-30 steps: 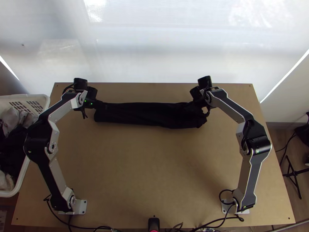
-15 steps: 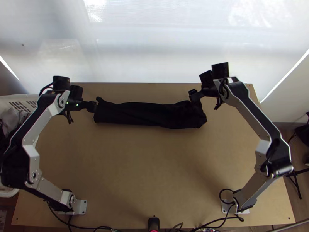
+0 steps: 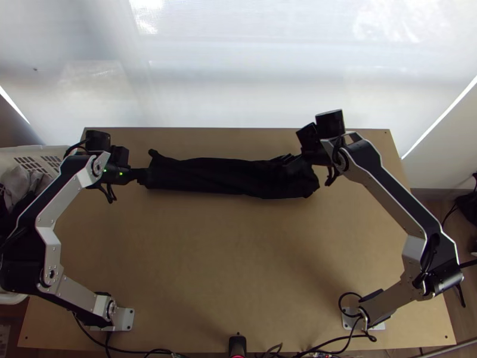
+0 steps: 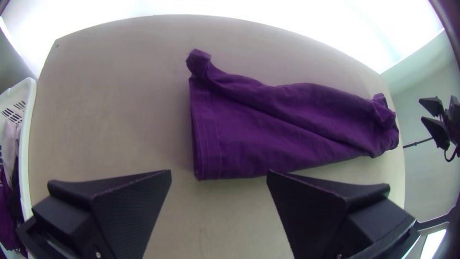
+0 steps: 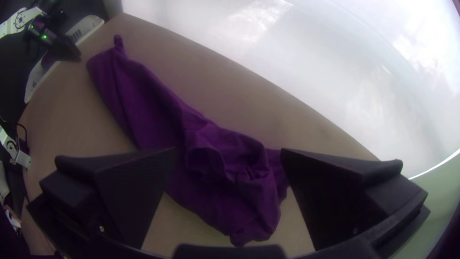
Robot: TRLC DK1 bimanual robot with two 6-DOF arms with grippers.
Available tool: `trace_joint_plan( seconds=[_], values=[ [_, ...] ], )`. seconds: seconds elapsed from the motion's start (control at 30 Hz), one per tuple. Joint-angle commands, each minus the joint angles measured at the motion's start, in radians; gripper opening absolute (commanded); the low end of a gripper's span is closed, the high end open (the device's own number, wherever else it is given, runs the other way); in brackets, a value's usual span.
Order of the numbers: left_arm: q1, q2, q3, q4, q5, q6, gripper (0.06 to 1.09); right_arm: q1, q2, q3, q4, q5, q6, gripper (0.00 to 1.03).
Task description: Fold the t-shirt
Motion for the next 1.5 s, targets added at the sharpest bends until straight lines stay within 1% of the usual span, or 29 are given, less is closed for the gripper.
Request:
trace_joint_plan(
  seconds=[0.0, 0.13, 0.33, 0.4, 0.47, 0.73, 0.97, 1.2, 1.23, 1.4, 1.43, 1.47],
  values=[
    [-0.011, 0.078, 0.046, 0.043, 0.010, -0.047, 1.03, 0.015, 0.057, -0.032, 0.051, 0.000, -0.008, 0.99],
    [-0.014, 0.146, 0.089, 0.084, 0.006, -0.047, 1.03, 0.013, 0.095, -0.020, 0.077, 0.000, -0.009, 0.99],
    [-0.016, 0.246, 0.158, 0.088, -0.016, -0.047, 1.02, 0.042, 0.147, 0.008, 0.077, 0.000, -0.008, 0.99],
    [-0.016, 0.267, 0.172, 0.088, -0.036, -0.049, 1.02, 0.050, 0.178, 0.002, 0.077, 0.000, -0.012, 0.99],
    [-0.018, 0.284, 0.186, 0.088, -0.036, -0.051, 1.02, 0.047, 0.218, -0.001, 0.077, 0.000, -0.015, 0.99],
    [-0.024, 0.327, 0.215, 0.081, -0.037, -0.060, 1.02, 0.053, 0.270, -0.034, 0.100, 0.000, -0.014, 0.99],
    [-0.033, 0.344, 0.234, 0.074, -0.037, -0.064, 1.02, 0.030, 0.324, -0.066, 0.134, 0.000, -0.015, 0.99],
    [-0.060, 0.358, 0.241, 0.055, -0.036, -0.067, 1.02, 0.027, 0.327, -0.069, 0.151, 0.000, -0.014, 0.99],
    [-0.067, 0.361, 0.241, 0.052, -0.036, -0.067, 1.00, 0.027, 0.325, -0.069, 0.151, 0.000, -0.014, 0.99],
    [-0.090, 0.373, 0.243, 0.034, -0.019, -0.063, 0.80, 0.024, 0.322, -0.069, 0.151, 0.002, -0.014, 0.99],
    [-0.091, 0.375, 0.243, 0.032, -0.014, -0.061, 0.75, 0.022, 0.322, -0.069, 0.151, 0.002, -0.015, 0.99],
    [-0.093, 0.376, 0.243, 0.026, -0.002, -0.058, 0.67, 0.021, 0.320, -0.069, 0.151, 0.002, -0.014, 0.99]
  ],
)
